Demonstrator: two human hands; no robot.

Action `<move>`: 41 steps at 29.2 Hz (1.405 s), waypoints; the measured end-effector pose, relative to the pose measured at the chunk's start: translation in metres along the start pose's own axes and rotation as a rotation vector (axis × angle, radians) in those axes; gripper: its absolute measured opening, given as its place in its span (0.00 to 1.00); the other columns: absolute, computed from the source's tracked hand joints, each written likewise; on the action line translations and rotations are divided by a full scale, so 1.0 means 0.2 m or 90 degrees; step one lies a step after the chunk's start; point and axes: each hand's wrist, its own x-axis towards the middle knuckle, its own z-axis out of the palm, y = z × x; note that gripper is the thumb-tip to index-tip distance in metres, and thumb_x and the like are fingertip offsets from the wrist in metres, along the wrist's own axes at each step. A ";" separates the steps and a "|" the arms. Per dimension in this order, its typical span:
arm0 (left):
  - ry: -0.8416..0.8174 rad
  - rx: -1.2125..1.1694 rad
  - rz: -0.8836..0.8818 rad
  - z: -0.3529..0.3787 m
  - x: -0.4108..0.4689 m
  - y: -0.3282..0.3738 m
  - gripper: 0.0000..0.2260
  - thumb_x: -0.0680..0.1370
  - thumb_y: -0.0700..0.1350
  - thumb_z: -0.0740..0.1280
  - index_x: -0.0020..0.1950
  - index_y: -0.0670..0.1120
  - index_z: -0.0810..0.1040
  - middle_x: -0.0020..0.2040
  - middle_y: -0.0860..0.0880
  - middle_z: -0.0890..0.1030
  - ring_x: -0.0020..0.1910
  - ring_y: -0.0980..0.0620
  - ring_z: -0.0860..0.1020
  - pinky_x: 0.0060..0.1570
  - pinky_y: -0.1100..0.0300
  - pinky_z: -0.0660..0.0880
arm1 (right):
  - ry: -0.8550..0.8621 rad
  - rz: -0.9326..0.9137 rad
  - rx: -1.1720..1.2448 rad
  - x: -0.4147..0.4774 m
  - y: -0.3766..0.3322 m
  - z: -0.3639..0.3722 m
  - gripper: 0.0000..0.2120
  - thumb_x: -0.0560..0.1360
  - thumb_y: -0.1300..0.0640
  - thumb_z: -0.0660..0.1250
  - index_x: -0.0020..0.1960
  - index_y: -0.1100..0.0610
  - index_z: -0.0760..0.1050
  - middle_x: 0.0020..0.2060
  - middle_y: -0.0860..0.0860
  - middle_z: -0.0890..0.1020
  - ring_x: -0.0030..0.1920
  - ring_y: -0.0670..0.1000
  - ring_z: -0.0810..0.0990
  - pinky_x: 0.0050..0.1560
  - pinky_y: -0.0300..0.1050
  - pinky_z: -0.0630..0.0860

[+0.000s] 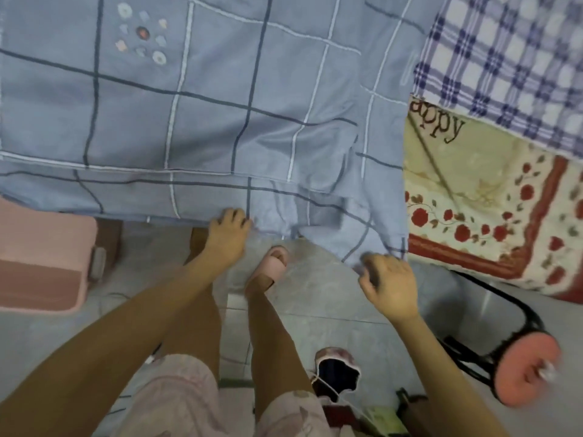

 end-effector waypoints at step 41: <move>0.336 -1.404 -0.649 0.28 0.07 0.31 0.05 0.78 0.34 0.62 0.53 0.39 0.73 0.48 0.46 0.78 0.52 0.49 0.77 0.59 0.54 0.75 | 0.229 0.923 0.956 -0.11 0.57 0.58 0.06 0.80 0.61 0.61 0.57 0.59 0.69 0.48 0.50 0.77 0.45 0.46 0.77 0.40 0.40 0.77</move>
